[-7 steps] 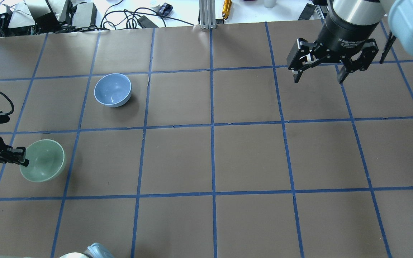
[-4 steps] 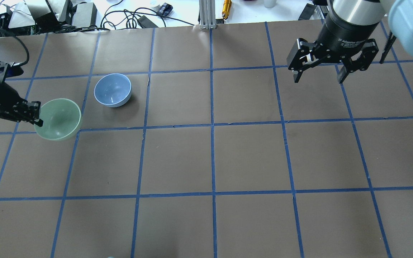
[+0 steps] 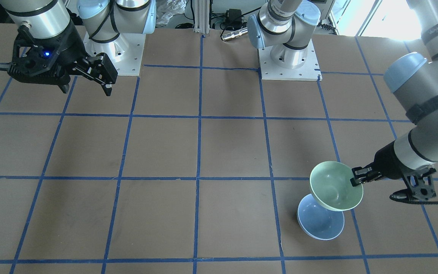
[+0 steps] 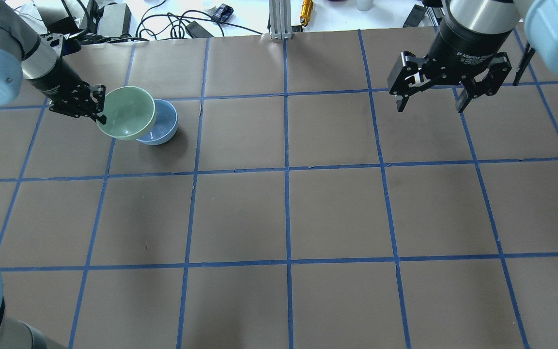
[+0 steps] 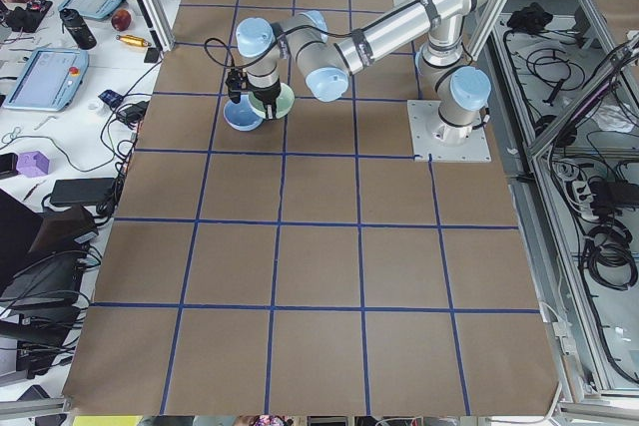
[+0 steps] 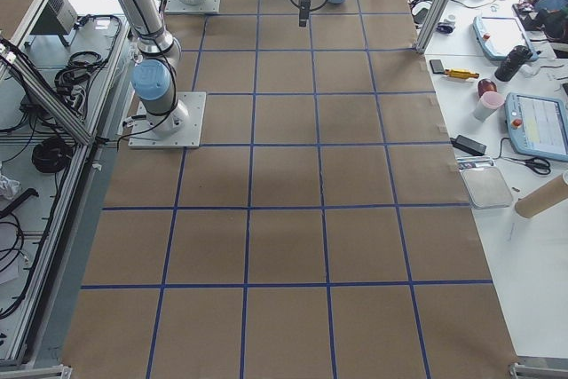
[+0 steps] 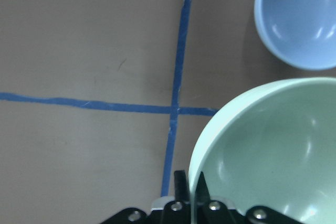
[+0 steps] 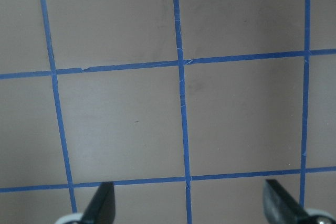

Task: Stack green bowl on blue bowl
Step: 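Carry the green bowl with the left gripper over the blue bowl, then lower the green bowl into the blue bowl and open the left gripper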

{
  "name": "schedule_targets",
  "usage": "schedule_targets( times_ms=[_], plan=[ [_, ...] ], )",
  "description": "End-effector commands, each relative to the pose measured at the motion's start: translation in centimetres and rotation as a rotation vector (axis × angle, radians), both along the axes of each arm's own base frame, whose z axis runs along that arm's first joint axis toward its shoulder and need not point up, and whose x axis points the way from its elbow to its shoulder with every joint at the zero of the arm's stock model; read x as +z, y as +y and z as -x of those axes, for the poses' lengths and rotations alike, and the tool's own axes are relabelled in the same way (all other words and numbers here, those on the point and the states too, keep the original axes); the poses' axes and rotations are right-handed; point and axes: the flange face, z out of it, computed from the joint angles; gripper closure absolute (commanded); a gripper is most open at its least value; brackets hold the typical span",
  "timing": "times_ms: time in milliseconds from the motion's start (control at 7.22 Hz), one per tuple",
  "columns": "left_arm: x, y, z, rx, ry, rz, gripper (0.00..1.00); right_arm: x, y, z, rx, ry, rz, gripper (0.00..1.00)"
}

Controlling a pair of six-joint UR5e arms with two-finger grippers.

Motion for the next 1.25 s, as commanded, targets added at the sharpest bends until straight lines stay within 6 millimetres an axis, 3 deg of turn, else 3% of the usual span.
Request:
schedule_targets(
  times_ms=[0, 415, 692, 831, 969, 1108],
  plan=[
    [-2.7, -2.5, 1.2, -0.015, -0.015, 0.016, 1.0, 0.0, 0.0, 0.0, 0.0, 0.0, 0.001, 0.0],
    [-5.6, -3.8, 0.8, -0.02, -0.026, 0.039, 1.0, 0.0, 0.0, 0.0, 0.0, 0.0, 0.0, 0.0],
    [-6.0, -3.6, 0.9, -0.019, -0.023, 0.029, 1.0, 0.0, 0.0, 0.0, 0.0, 0.0, 0.0, 0.0],
    [-6.2, -3.5, 0.9, -0.016, -0.026, 0.023, 0.95, 0.0, 0.0, 0.0, 0.0, 0.0, 0.0, 0.0],
    [-6.7, -3.3, 0.8, -0.027, -0.035, 0.011, 0.8, 0.0, 0.0, 0.0, 0.0, 0.0, 0.0, 0.0],
    [-6.8, -3.2, 0.7, -0.035, -0.039, 0.009, 0.75, 0.0, 0.0, 0.0, 0.0, 0.0, 0.0, 0.0]
  ],
)
